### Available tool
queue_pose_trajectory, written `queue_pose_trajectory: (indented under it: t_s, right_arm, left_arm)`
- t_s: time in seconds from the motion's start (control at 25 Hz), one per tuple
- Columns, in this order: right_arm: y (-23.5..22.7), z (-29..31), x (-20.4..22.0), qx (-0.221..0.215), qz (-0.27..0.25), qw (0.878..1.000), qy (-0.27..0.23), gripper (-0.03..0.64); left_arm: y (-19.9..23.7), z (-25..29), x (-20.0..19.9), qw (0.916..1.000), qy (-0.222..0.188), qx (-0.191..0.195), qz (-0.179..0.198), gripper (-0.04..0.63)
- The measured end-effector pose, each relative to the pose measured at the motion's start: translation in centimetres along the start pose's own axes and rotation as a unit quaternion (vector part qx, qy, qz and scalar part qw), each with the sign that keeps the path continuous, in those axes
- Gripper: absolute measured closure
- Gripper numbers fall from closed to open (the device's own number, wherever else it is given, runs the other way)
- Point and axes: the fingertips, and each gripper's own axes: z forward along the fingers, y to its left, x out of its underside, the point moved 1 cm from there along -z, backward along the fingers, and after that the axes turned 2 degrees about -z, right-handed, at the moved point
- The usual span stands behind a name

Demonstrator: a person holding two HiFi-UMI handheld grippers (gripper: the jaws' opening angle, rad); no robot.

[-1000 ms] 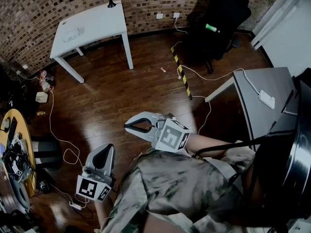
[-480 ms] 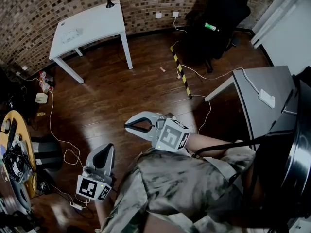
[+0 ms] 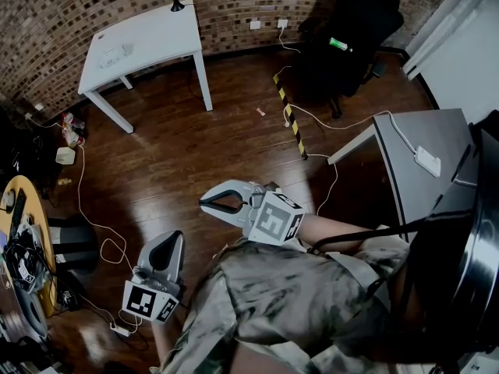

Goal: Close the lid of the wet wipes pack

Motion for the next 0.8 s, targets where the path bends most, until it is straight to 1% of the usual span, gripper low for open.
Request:
queue_pose_trajectory:
  t_s: [0.16, 0.8]
  right_arm:
    - [-0.5, 0.0, -0.5, -0.002, 0.001, 1.000, 0.002, 0.614]
    - [-2.7, -0.1, 1.5, -0.010, -0.004, 1.000, 0.003, 0.614]
  left_arm:
    - [0.3, 0.3, -0.1, 1.0000, -0.001, -0.003, -0.002, 0.595]
    - [1.3, 2.8, -0.4, 1.0000, 0.002, -0.009, -0.004, 0.595]
